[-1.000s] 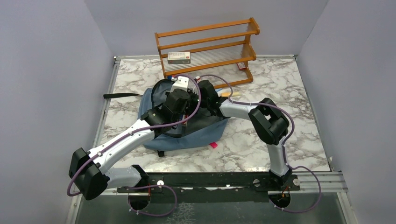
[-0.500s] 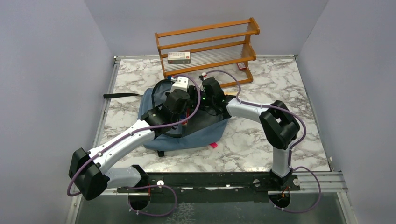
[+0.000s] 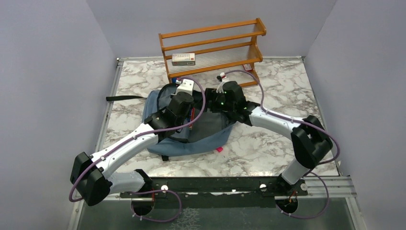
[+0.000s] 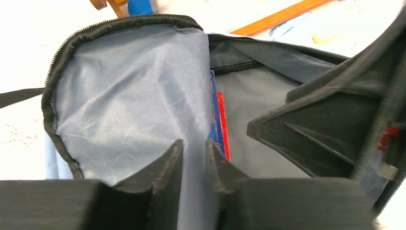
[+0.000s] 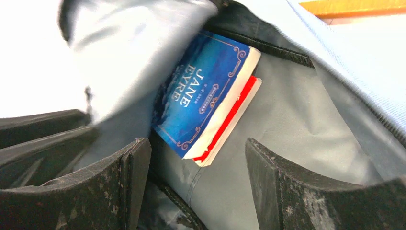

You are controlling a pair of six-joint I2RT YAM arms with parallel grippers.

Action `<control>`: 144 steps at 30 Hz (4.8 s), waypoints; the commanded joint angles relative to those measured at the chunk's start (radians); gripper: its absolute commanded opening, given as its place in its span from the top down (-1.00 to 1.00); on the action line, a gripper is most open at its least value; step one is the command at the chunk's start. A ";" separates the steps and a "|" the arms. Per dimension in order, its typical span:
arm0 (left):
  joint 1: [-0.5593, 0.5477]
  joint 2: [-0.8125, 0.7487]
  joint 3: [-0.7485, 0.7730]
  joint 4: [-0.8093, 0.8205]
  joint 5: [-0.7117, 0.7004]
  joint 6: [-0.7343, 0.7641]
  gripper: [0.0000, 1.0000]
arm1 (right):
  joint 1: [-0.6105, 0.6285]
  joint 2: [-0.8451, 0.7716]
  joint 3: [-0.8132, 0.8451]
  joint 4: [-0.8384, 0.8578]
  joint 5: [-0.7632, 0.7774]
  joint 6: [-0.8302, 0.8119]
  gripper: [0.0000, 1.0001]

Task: Pack the student bag
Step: Place the book in the student bag, then zip the student bag at the center of the board.

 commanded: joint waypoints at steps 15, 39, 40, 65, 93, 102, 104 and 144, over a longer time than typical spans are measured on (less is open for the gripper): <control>0.236 -0.065 0.035 -0.027 0.238 -0.040 -0.30 | -0.001 -0.307 -0.129 -0.224 0.257 -0.262 -0.53; 0.505 -0.067 -0.193 0.161 0.692 -0.168 -0.97 | -0.001 -0.362 -0.220 -0.233 0.041 -0.220 -0.53; 0.519 -0.062 -0.196 0.182 0.728 -0.167 -0.97 | -0.001 -0.362 -0.216 -0.236 0.037 -0.222 -0.53; 0.441 0.139 -0.028 0.361 1.204 -0.160 0.04 | -0.001 -0.516 -0.151 -0.356 0.256 -0.189 -0.53; 0.444 0.015 -0.058 0.187 0.705 -0.237 -0.53 | 0.059 -0.465 -0.056 -0.356 -0.082 -0.404 -0.29; 0.362 -0.029 -0.135 0.125 0.862 -0.167 -0.52 | 0.102 -0.472 -0.104 -0.314 0.095 -0.340 -0.16; 0.317 -0.034 -0.147 0.102 0.812 -0.176 -0.52 | 0.102 -0.489 -0.112 -0.314 0.137 -0.328 -0.16; 0.124 0.050 -0.083 -0.045 0.427 -0.108 1.00 | 0.101 -0.523 -0.185 -0.283 -0.100 -0.396 -0.09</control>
